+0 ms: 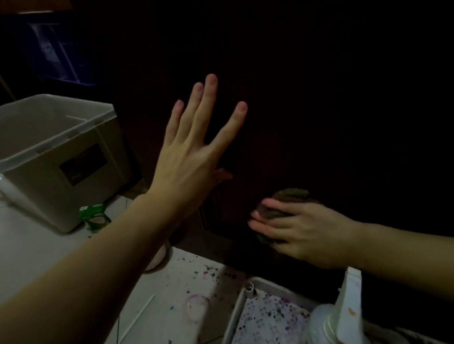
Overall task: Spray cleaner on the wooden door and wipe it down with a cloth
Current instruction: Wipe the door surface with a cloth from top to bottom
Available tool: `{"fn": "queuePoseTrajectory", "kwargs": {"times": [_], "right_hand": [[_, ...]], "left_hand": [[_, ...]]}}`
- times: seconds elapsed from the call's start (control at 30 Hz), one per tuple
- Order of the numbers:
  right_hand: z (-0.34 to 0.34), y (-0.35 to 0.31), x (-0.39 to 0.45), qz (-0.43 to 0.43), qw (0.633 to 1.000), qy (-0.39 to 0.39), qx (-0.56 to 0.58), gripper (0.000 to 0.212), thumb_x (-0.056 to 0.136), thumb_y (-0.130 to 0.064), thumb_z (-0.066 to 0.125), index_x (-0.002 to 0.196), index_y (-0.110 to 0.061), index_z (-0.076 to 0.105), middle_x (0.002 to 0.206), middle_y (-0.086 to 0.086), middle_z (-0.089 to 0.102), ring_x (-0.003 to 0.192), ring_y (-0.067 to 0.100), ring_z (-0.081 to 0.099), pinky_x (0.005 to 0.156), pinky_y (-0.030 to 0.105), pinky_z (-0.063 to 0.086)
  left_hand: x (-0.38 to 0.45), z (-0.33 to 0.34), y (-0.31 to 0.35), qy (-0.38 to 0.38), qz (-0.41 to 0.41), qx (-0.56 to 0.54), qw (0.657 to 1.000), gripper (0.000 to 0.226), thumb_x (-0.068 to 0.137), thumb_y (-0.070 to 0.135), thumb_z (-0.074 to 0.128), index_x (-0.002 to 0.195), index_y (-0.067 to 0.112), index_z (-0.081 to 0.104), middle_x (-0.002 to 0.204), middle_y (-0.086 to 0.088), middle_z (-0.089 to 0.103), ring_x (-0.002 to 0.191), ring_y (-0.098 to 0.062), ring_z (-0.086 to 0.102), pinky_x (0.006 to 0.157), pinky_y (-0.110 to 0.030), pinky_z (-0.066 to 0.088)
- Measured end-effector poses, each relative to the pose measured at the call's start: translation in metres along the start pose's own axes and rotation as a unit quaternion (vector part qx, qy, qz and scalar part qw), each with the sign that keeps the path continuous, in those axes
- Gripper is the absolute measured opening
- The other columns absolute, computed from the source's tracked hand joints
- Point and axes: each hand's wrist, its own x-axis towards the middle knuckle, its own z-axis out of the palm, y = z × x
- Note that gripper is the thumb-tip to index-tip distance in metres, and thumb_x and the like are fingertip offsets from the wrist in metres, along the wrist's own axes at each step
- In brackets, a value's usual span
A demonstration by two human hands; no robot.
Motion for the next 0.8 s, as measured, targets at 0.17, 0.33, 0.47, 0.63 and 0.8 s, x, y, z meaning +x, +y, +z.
{"fn": "queuePoseTrajectory", "kwargs": {"times": [0.17, 0.33, 0.47, 0.63, 0.8], "right_hand": [[0.002, 0.01, -0.009, 0.029, 0.999, -0.006, -0.032, 0.054, 0.098, -0.026, 0.027, 0.148, -0.005, 0.028, 0.159, 0.023, -0.009, 0.145, 0.04, -0.016, 0.106, 0.056, -0.026], [0.031, -0.025, -0.081, -0.055, 0.991, -0.12, 0.015, 0.052, 0.098, -0.017, 0.032, 0.146, 0.002, 0.028, 0.156, 0.024, -0.016, 0.136, 0.04, -0.031, 0.1, 0.052, -0.03], [0.044, -0.047, -0.096, -0.047, 0.988, -0.143, 0.018, 0.056, 0.099, -0.016, 0.03, 0.148, 0.005, 0.016, 0.151, 0.026, -0.026, 0.129, 0.039, -0.038, 0.099, 0.054, -0.03], [0.041, -0.042, -0.036, 0.003, 0.999, -0.025, -0.029, 0.05, 0.101, -0.025, 0.033, 0.146, -0.006, 0.032, 0.16, 0.019, 0.005, 0.148, 0.034, -0.005, 0.098, 0.058, -0.028], [0.048, -0.042, -0.028, 0.028, 0.999, 0.022, -0.009, 0.041, 0.096, -0.024, 0.045, 0.134, -0.011, 0.053, 0.155, 0.015, 0.03, 0.148, 0.031, 0.01, 0.107, 0.056, -0.02]], "left_hand": [[-0.001, 0.002, 0.013, -0.007, 0.031, -0.005, 0.999, 0.105, 0.069, 0.034, 0.079, 0.151, 0.024, 0.014, 0.154, -0.023, 0.001, 0.145, -0.042, 0.002, 0.118, -0.055, 0.008], [-0.004, 0.012, 0.048, -0.021, 0.061, 0.0, 0.998, 0.104, 0.068, 0.038, 0.077, 0.15, 0.023, 0.013, 0.153, -0.025, 0.002, 0.143, -0.046, 0.005, 0.114, -0.062, 0.009], [-0.002, 0.011, 0.052, -0.018, 0.066, 0.007, 0.998, 0.111, 0.063, 0.033, 0.083, 0.15, 0.023, 0.013, 0.153, -0.025, 0.002, 0.143, -0.044, 0.002, 0.116, -0.061, 0.008], [0.0, 0.013, 0.061, -0.018, 0.095, 0.021, 0.995, 0.115, 0.062, 0.028, 0.083, 0.152, 0.024, 0.011, 0.157, -0.017, -0.007, 0.143, -0.041, -0.003, 0.115, -0.061, 0.006], [0.001, 0.016, 0.064, -0.018, 0.107, 0.027, 0.994, 0.121, 0.06, 0.03, 0.084, 0.153, 0.025, 0.007, 0.156, -0.013, -0.016, 0.144, -0.039, -0.008, 0.116, -0.06, 0.003]]}}
